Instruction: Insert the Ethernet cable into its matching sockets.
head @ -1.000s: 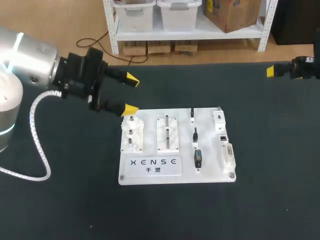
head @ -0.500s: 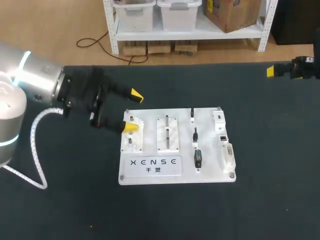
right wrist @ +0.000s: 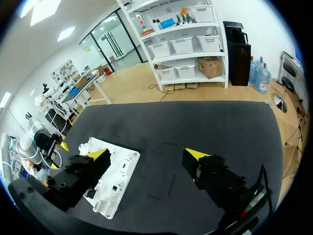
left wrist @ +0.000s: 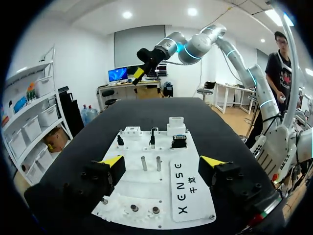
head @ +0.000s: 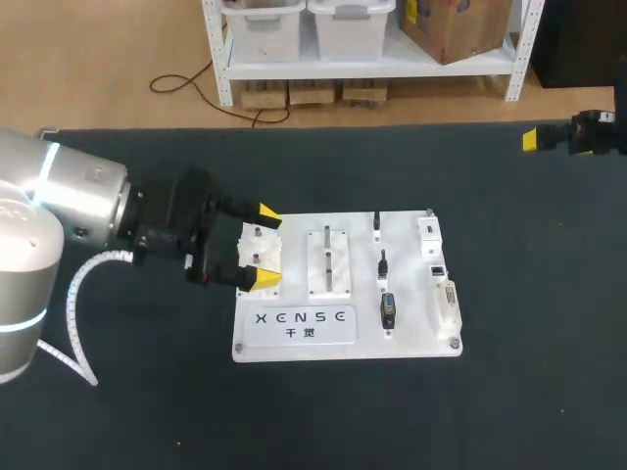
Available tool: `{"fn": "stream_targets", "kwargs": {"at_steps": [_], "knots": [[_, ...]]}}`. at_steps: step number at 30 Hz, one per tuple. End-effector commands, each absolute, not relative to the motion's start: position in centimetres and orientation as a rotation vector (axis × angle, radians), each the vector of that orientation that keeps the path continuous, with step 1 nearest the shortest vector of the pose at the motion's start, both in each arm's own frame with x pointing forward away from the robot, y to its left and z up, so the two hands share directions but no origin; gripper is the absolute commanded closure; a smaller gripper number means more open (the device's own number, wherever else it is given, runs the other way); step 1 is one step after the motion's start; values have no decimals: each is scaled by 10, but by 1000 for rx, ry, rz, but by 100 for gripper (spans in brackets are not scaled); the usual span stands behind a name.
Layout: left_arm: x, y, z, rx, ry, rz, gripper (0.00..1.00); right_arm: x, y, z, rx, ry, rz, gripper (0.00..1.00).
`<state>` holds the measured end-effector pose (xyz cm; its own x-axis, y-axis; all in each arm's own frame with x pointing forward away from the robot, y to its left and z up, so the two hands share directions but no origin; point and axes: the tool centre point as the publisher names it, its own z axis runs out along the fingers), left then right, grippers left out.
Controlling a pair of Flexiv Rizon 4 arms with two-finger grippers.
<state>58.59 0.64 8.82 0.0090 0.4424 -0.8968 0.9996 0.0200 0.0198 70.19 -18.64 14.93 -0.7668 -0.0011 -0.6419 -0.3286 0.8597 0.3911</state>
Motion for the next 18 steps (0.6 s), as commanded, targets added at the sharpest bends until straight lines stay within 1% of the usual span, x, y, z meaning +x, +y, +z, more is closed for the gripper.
{"fn": "stream_targets", "kwargs": {"at_steps": [1,18], "knots": [[589,2,83,1514,1534,-935,0,702,-186,150,-238,2372,649,0],[592,2,83,1519,1516,-959,0,702,-186,150,-238,2372,649,0]]}}
